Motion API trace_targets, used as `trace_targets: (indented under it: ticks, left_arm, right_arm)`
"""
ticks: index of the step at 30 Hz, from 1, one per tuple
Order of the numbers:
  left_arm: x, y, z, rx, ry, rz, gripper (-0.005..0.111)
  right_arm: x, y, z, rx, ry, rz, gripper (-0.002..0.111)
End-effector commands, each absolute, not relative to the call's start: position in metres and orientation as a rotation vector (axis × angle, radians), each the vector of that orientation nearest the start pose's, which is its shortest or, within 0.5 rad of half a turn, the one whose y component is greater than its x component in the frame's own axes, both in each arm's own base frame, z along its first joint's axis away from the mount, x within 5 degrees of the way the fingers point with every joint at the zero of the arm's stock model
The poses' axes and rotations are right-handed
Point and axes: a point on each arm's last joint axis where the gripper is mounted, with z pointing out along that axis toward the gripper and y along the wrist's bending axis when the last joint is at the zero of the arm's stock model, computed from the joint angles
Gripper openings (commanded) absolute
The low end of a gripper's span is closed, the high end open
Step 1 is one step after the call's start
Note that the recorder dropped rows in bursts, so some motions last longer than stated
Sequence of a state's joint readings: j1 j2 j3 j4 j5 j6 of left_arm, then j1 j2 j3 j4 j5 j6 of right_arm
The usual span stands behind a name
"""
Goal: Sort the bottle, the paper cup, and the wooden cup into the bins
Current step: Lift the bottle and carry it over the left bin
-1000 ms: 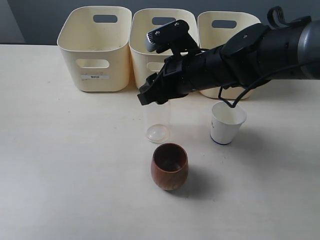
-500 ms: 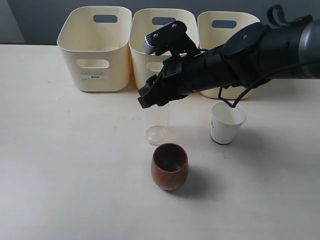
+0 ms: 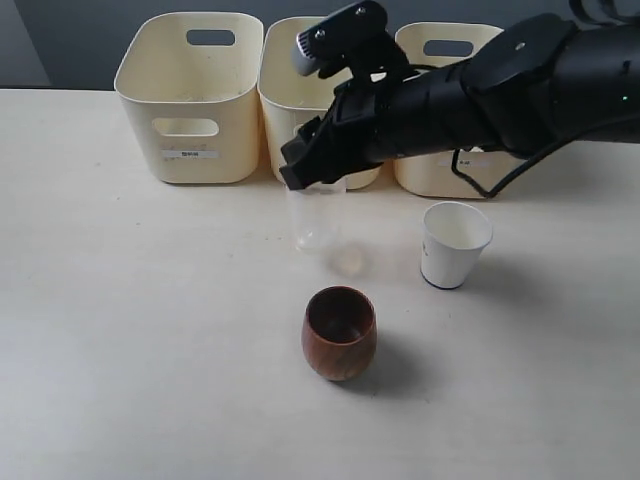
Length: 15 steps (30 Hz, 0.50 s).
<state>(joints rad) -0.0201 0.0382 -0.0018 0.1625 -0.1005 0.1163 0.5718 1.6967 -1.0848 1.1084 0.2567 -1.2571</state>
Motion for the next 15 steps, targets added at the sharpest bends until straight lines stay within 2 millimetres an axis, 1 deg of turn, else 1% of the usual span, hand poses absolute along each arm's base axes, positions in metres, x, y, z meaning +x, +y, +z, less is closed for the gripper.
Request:
trace_targets:
  ticks: [1,3,6,11,15]
  left_arm:
    - [0.058,-0.003,0.221,0.224,1.399,0.198,0.0]
    - [0.058,-0.003,0.221,0.224,1.399,0.198,0.0]
    - [0.058,-0.003,0.221,0.224,1.399,0.198,0.0]
    - [0.058,-0.003,0.221,0.224,1.399,0.198,0.0]
    - [0.058,-0.003,0.221,0.224,1.399,0.198,0.0]
  right_arm:
    - [0.297,0.212,0.266,-0.889,1.953,0.446,0.0]
    - [0.295,0.212,0.278,-0.9,1.912,0.448,0.0]
    - [0.29,0.217,0.298,-0.9,1.848,0.468,0.0]
    - [0.28,0.238,0.328,-0.929,1.733,0.497,0.0]
    - [0.273,0.255,0.35,-0.915,1.633,0.474,0.0]
